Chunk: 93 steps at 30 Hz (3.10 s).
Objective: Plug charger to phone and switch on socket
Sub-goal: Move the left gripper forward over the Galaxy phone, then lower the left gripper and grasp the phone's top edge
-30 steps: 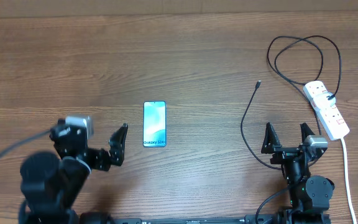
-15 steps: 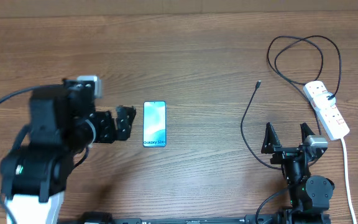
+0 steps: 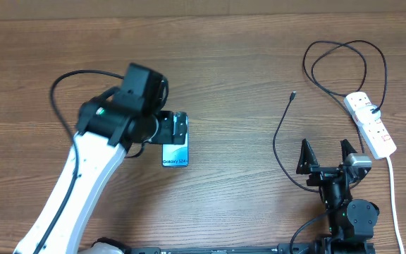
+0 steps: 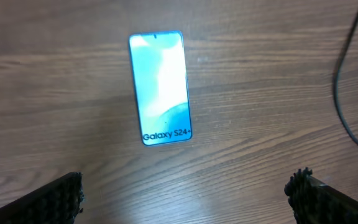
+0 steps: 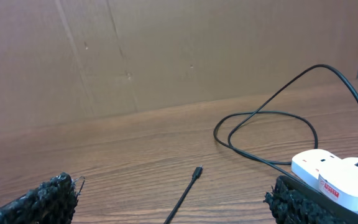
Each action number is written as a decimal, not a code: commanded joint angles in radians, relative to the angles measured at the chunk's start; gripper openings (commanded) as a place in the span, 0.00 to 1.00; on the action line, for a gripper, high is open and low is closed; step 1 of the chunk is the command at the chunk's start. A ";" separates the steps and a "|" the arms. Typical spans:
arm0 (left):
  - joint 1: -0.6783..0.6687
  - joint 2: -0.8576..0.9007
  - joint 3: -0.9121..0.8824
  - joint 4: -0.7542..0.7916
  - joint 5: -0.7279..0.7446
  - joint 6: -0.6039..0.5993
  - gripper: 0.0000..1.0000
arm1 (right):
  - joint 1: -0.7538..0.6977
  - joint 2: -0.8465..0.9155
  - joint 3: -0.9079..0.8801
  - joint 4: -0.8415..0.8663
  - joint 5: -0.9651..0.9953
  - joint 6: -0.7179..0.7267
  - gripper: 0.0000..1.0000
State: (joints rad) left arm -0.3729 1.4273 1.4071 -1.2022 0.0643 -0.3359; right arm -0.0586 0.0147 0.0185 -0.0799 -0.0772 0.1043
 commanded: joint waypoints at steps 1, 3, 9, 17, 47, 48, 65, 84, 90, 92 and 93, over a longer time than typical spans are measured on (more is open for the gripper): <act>-0.003 0.078 0.023 0.002 0.051 -0.047 0.99 | -0.005 -0.012 -0.011 0.003 0.009 0.003 1.00; -0.003 0.129 0.023 -0.001 0.077 -0.046 1.00 | -0.005 -0.012 -0.011 0.003 0.009 0.003 1.00; -0.003 0.282 0.023 -0.005 0.082 -0.052 0.99 | -0.005 -0.012 -0.011 0.003 0.009 0.003 1.00; -0.002 0.441 0.023 -0.001 0.001 -0.074 1.00 | -0.005 -0.012 -0.011 0.003 0.009 0.003 1.00; -0.003 0.563 0.014 0.187 -0.076 -0.095 1.00 | -0.005 -0.012 -0.011 0.003 0.009 0.003 1.00; -0.003 0.563 0.010 0.190 -0.076 -0.094 1.00 | -0.005 -0.012 -0.011 0.003 0.009 0.003 1.00; -0.003 0.563 -0.103 0.297 -0.075 -0.095 0.99 | -0.005 -0.012 -0.011 0.003 0.009 0.003 1.00; -0.003 0.563 -0.132 0.329 -0.075 -0.095 0.97 | -0.005 -0.012 -0.011 0.003 0.009 0.003 1.00; -0.003 0.563 -0.132 0.329 -0.075 -0.095 0.86 | -0.005 -0.012 -0.011 0.003 0.009 0.003 1.00; -0.003 0.563 -0.132 0.329 -0.075 -0.095 0.85 | -0.005 -0.012 -0.011 0.003 0.009 0.003 1.00; -0.003 0.563 -0.132 0.329 -0.075 -0.095 0.84 | -0.005 -0.012 -0.011 0.003 0.009 0.003 1.00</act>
State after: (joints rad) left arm -0.3737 1.9812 1.2877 -0.8715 0.0063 -0.4202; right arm -0.0586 0.0147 0.0185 -0.0803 -0.0776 0.1040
